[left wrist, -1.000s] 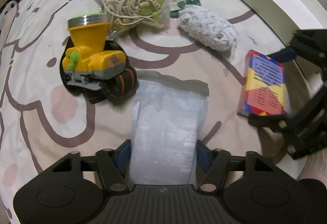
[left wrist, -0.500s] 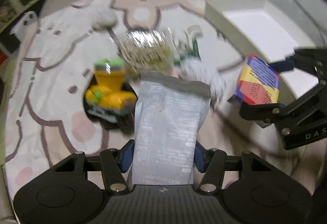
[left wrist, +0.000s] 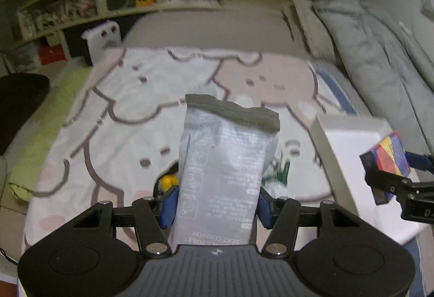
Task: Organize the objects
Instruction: 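Grasp the clear plastic packet with the left gripper while the right gripper lifts the card box, then lower the packet and card box into the white tray and open both grippers, then withdraw both grippers from the tray toward the remaining items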
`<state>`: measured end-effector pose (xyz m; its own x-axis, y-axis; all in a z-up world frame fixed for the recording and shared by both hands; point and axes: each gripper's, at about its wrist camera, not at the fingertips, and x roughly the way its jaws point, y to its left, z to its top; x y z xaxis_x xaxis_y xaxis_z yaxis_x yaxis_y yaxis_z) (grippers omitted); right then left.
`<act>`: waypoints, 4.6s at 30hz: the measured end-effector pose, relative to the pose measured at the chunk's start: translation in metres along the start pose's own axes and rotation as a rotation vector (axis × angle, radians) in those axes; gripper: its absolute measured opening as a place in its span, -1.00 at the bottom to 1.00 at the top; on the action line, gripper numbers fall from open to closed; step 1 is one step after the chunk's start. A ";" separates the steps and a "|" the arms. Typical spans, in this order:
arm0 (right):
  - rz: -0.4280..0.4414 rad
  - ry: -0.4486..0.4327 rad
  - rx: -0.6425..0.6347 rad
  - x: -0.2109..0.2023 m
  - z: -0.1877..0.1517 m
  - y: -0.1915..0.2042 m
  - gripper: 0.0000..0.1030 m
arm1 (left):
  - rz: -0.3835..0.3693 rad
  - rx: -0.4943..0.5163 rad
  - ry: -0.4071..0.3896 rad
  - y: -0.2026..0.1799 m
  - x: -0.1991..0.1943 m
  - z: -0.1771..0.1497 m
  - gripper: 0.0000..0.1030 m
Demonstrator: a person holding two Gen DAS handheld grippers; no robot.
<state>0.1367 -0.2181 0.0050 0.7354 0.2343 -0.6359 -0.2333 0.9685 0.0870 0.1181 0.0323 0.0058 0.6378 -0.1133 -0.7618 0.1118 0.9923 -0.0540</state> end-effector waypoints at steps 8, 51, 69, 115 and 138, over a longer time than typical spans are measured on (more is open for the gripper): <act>-0.074 -0.068 0.078 -0.015 0.027 -0.018 0.77 | -0.001 -0.010 -0.084 -0.044 -0.010 0.027 0.13; -0.426 0.158 0.323 0.008 -0.035 -0.167 0.77 | -0.400 -0.339 0.274 -0.189 0.126 -0.025 0.46; -0.387 0.236 0.327 0.017 -0.049 -0.169 0.89 | -0.283 -0.171 0.248 -0.186 0.116 -0.011 0.62; -0.445 0.170 0.384 -0.016 -0.045 -0.172 1.00 | -0.086 0.032 0.147 -0.184 0.079 -0.002 1.00; -0.355 0.141 0.306 0.002 -0.021 -0.122 1.00 | 0.068 0.024 0.099 -0.076 0.044 0.015 1.00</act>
<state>0.1531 -0.3380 -0.0231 0.6377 -0.1086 -0.7626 0.2297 0.9718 0.0537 0.1489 -0.0486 -0.0140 0.5666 -0.0389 -0.8231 0.0895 0.9959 0.0146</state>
